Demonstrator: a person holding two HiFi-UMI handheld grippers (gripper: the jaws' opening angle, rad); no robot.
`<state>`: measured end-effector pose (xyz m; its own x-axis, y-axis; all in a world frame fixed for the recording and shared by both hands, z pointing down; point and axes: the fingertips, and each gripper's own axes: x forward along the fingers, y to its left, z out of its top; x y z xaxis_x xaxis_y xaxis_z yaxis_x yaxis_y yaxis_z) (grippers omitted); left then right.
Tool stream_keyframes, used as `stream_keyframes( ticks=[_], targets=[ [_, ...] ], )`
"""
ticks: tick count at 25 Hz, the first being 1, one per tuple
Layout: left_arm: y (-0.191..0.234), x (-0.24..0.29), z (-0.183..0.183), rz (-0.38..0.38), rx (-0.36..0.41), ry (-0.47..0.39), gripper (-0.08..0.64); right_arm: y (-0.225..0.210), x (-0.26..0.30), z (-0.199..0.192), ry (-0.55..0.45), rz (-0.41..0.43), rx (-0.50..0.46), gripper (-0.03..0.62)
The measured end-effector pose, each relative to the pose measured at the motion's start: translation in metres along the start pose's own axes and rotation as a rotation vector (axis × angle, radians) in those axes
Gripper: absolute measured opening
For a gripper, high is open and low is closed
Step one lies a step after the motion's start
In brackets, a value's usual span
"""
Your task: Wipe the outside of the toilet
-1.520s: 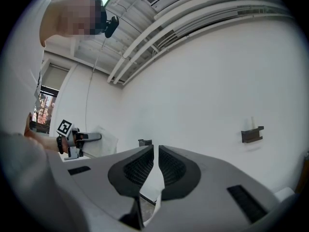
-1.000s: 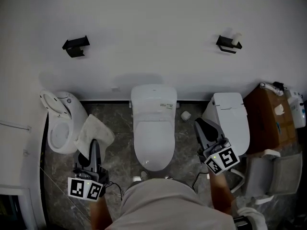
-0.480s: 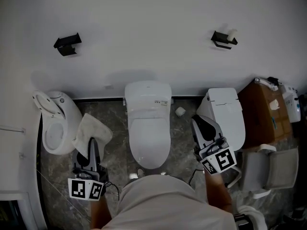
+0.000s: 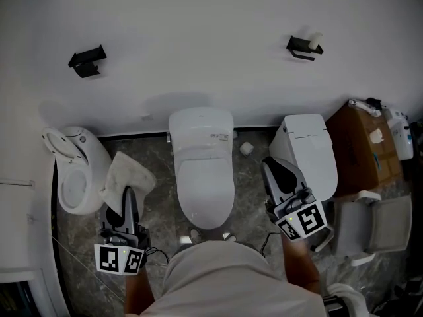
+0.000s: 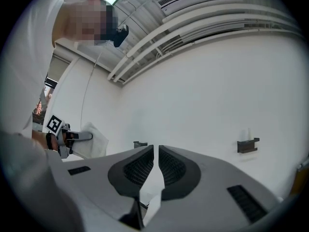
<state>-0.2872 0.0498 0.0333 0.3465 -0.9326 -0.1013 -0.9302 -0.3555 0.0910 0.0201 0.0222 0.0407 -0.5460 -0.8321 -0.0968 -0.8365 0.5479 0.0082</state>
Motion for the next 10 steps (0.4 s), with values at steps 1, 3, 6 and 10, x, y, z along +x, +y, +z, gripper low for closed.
stream_keyframes(
  ticks=[1,3,6,10],
  targets=[
    [0.000,0.000,-0.001,-0.004,-0.002,0.003,0.058,0.000,-0.002,-0.001,0.002,-0.003,0.000,0.054],
    [-0.002,0.000,-0.004,-0.012,-0.003,0.008,0.058,-0.001,-0.006,-0.003,0.006,-0.012,0.000,0.054],
    [-0.004,-0.002,-0.008,-0.019,-0.006,0.014,0.058,-0.002,-0.012,-0.006,0.011,-0.024,0.004,0.054],
    [-0.008,-0.005,-0.012,-0.022,-0.015,0.017,0.058,-0.003,-0.018,-0.008,0.012,-0.032,0.007,0.054]
  ],
)
